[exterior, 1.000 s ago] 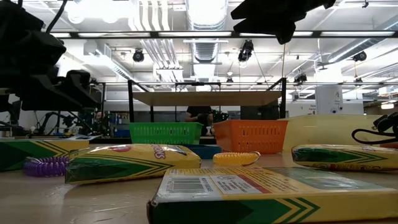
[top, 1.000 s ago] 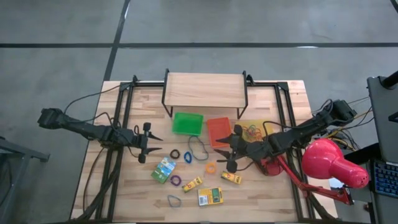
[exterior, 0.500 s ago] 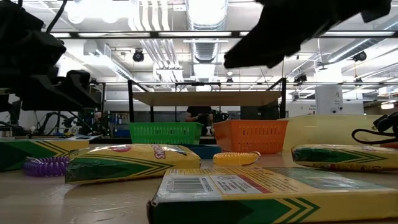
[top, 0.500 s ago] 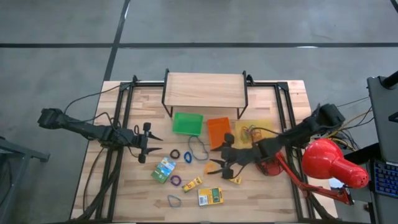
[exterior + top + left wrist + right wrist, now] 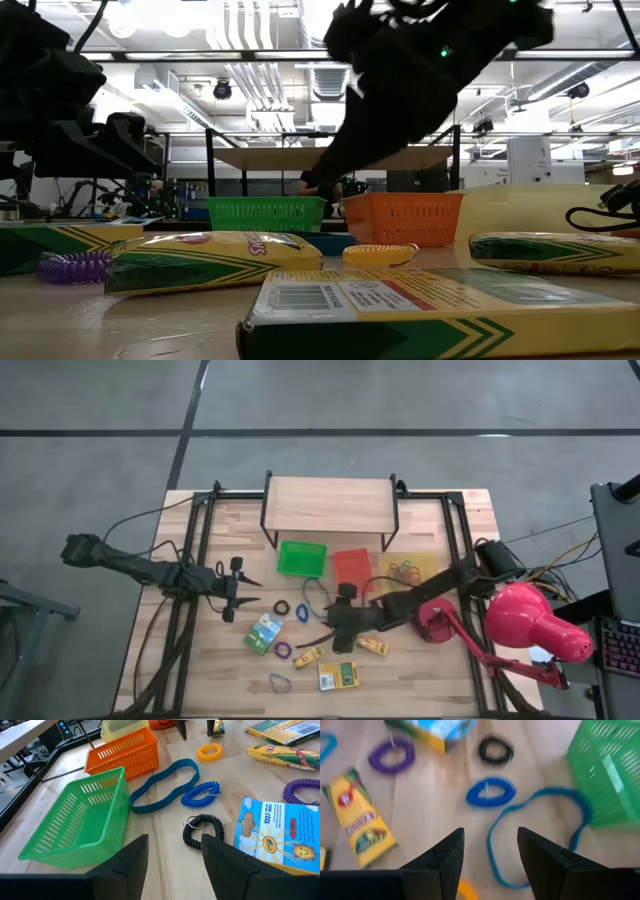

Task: Pick & Place Office Desk Supplies
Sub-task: Put the left blue rubber band into the yellow bin

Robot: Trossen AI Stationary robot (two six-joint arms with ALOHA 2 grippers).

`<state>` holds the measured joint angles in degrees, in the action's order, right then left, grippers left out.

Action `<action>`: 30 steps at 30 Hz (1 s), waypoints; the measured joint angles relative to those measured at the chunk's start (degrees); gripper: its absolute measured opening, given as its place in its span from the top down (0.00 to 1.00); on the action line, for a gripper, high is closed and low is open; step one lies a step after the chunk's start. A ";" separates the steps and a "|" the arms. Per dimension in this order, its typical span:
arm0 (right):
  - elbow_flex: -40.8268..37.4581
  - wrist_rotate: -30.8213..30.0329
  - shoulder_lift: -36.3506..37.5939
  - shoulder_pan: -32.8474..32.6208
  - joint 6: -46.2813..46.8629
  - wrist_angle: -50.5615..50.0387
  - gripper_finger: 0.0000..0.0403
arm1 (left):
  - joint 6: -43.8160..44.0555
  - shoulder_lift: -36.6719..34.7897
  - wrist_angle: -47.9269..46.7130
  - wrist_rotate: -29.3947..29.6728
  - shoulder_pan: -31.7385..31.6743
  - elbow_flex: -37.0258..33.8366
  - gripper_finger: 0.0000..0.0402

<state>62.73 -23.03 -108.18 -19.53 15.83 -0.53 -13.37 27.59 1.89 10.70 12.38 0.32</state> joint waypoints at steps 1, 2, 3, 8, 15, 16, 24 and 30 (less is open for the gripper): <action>1.48 1.04 -1.09 0.33 0.55 -2.45 0.55 | 0.00 0.00 0.00 0.00 0.00 0.00 0.54; 3.07 2.18 -2.21 0.69 0.85 -4.22 0.55 | -0.01 0.00 0.00 0.00 0.00 0.00 0.54; 4.52 2.93 -3.25 0.96 1.05 -6.01 0.55 | -0.02 0.00 0.00 0.00 0.00 0.00 0.54; 9.75 5.76 -7.38 2.46 1.15 -12.29 0.55 | -0.13 0.00 0.02 0.00 0.00 0.00 0.54; 11.12 7.07 -9.22 3.77 1.87 -13.06 0.55 | -0.13 0.00 0.02 0.00 0.00 0.00 0.54; 11.07 7.08 -9.22 3.94 2.21 -13.19 0.55 | -0.13 0.02 0.02 0.00 0.00 0.00 0.54; 10.03 9.63 -9.22 3.94 2.76 -13.16 0.55 | -0.11 0.00 0.02 0.00 0.00 0.00 0.54; 8.82 9.66 -9.24 4.01 3.72 -12.47 0.56 | -0.10 0.00 0.02 0.00 0.00 0.00 0.54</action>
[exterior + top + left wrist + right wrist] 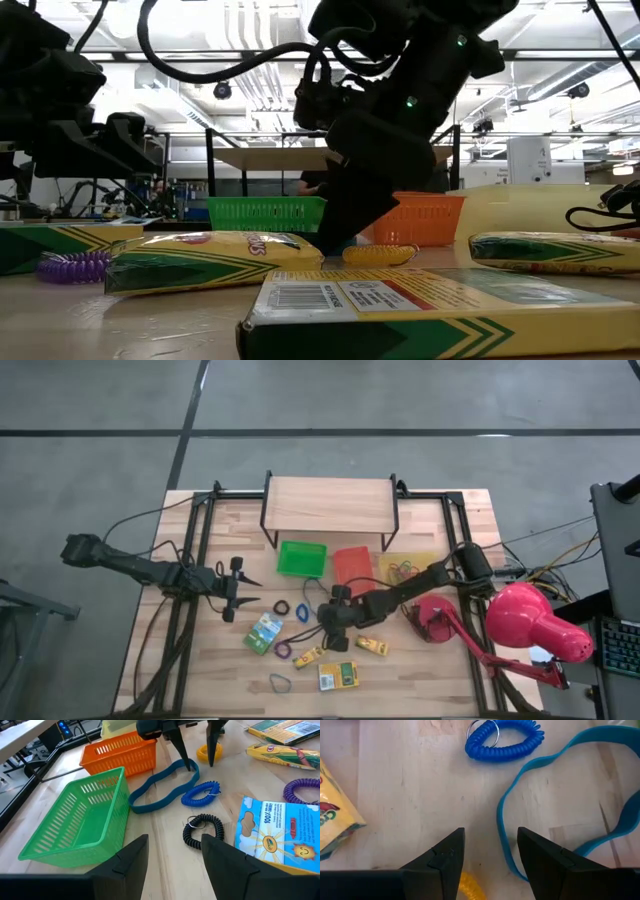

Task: Pick & Place Office Desk Supplies
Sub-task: Put the left blue rubber band into the yellow bin

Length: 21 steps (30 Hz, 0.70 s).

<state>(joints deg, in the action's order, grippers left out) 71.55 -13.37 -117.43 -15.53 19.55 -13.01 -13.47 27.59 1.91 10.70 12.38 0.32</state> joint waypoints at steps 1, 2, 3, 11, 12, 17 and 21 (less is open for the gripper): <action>0.00 0.01 0.00 0.00 0.00 0.04 0.56 | 0.01 0.00 0.00 0.00 0.00 0.00 0.54; 0.00 0.02 0.00 0.00 0.00 0.06 0.57 | 0.01 0.00 0.00 0.00 0.00 0.00 0.54; 0.00 0.00 0.00 0.00 0.00 0.06 0.59 | 0.01 0.00 0.00 0.00 0.00 0.00 0.54; 0.00 -0.04 0.00 0.14 -0.04 0.04 0.76 | 0.03 0.00 0.02 0.00 0.00 0.00 0.54; 0.00 -0.07 0.00 0.17 -0.06 0.04 0.78 | 0.05 0.00 0.02 0.00 0.00 0.00 0.54; 0.07 -1.13 0.00 0.37 -0.24 -0.12 0.91 | 0.12 0.00 0.02 0.00 -0.01 0.00 0.54; 0.07 -1.84 0.00 0.45 -0.37 -0.10 0.97 | 0.12 0.00 0.02 0.00 -0.04 0.00 0.54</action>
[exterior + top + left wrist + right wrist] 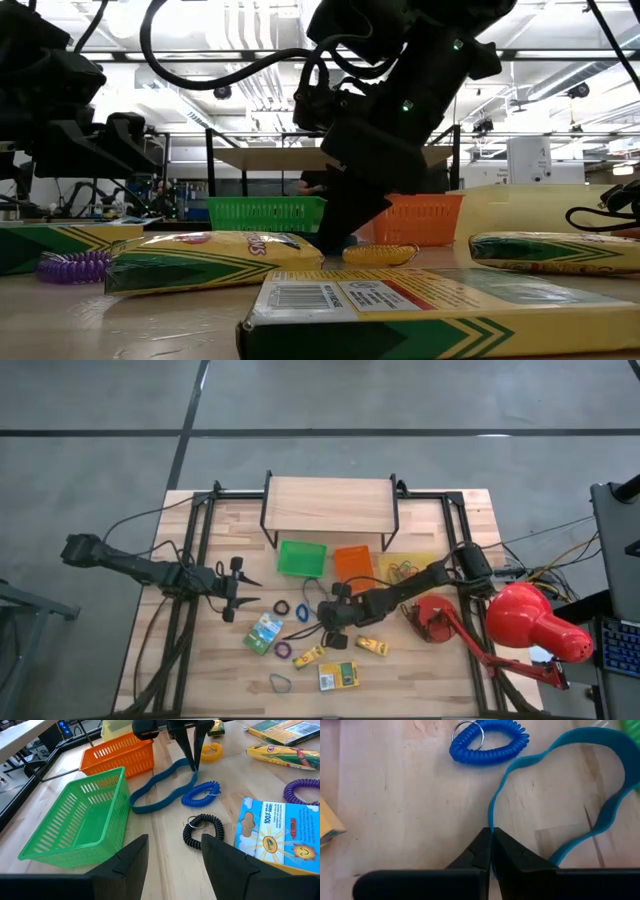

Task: Pick & Place Office Desk Supplies
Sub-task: Put the left blue rubber band into the yellow bin

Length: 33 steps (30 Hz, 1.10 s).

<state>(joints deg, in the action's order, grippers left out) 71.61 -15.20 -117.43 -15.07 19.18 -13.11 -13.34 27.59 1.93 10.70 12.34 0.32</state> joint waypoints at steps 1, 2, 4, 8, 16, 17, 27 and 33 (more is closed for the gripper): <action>-0.01 0.00 0.00 0.00 0.00 0.00 0.97 | 0.00 0.00 0.00 0.02 0.00 0.00 0.54; 0.00 0.00 0.00 0.00 -0.02 0.00 0.98 | 0.00 0.00 0.00 0.00 0.00 0.00 0.54; -0.01 0.00 0.00 0.00 -0.04 0.01 0.98 | -0.02 0.00 0.00 0.02 0.00 0.00 0.54; -0.02 0.02 0.00 0.00 -0.04 0.07 0.98 | -0.02 0.00 0.00 0.01 0.00 0.00 0.54; 0.91 0.05 0.00 0.00 0.12 0.01 0.98 | -0.15 0.00 0.00 0.00 0.02 0.00 0.54; 1.39 0.07 0.02 0.00 0.13 0.02 0.98 | -0.14 0.00 0.00 0.00 0.02 0.00 0.54; 5.23 -2.55 2.54 -0.94 -0.11 -0.33 0.98 | -0.13 0.00 0.00 0.02 0.04 0.00 0.54; 5.66 -6.49 6.55 -2.61 -0.35 -0.03 0.98 | -0.13 0.00 0.00 0.01 0.04 0.00 0.54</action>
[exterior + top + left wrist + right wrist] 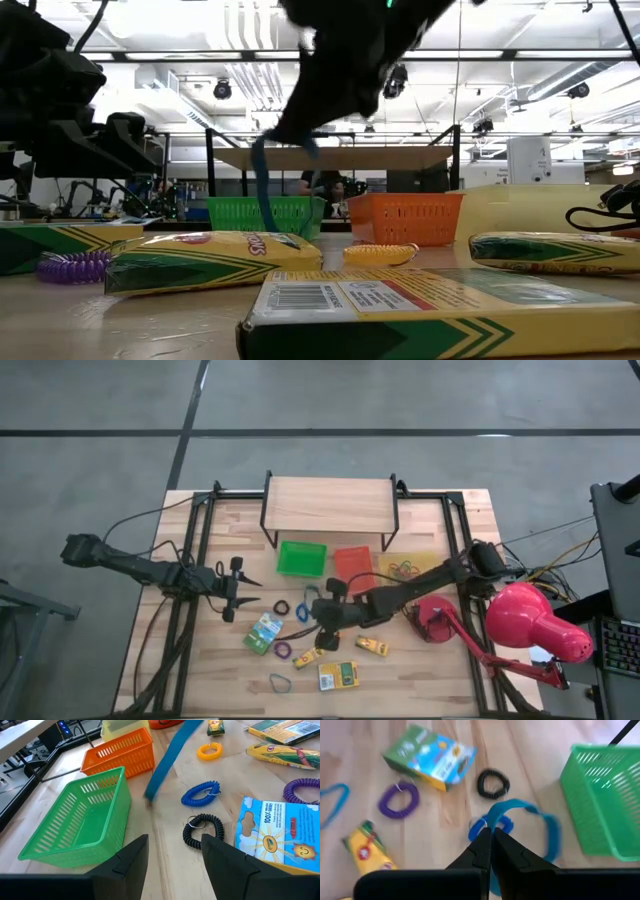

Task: Pick & Place Office Desk Supplies
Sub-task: Put the left blue rubber band into the yellow bin

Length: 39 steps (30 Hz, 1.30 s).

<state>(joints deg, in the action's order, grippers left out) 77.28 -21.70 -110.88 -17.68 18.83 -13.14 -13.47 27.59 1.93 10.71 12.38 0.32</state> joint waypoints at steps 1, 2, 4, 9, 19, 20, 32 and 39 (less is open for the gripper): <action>-0.02 -0.77 0.63 -0.43 0.04 0.03 0.98 | 0.02 0.00 0.01 0.01 0.00 0.00 0.54; -0.04 -1.42 1.43 -0.82 0.04 0.01 0.98 | 0.02 0.00 0.02 -0.01 0.00 0.00 0.54; -0.07 -3.16 2.94 -1.86 0.02 0.07 0.98 | 0.02 0.00 0.02 0.01 0.00 0.00 0.54; -0.21 -11.07 6.30 -5.55 -0.05 -0.33 0.98 | 0.02 0.00 0.00 0.00 0.00 0.00 0.54; -0.42 -37.64 8.57 -13.57 -4.79 -1.52 0.98 | 0.04 0.00 0.00 0.00 0.00 0.00 0.54; -0.43 -39.97 8.77 -14.20 -4.47 -1.73 0.98 | 0.05 0.00 0.01 0.00 0.00 0.00 0.54; -0.83 -44.48 15.19 -16.58 10.69 -10.47 0.98 | 0.12 0.00 0.02 0.01 0.00 0.00 0.54; -1.01 -44.70 18.90 -16.18 28.29 -28.24 0.98 | 0.10 0.00 0.00 0.00 -0.04 0.00 0.54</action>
<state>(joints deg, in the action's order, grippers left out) 76.27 -66.40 -91.98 -33.87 47.12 -41.37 -13.38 27.59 1.93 10.71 12.34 0.32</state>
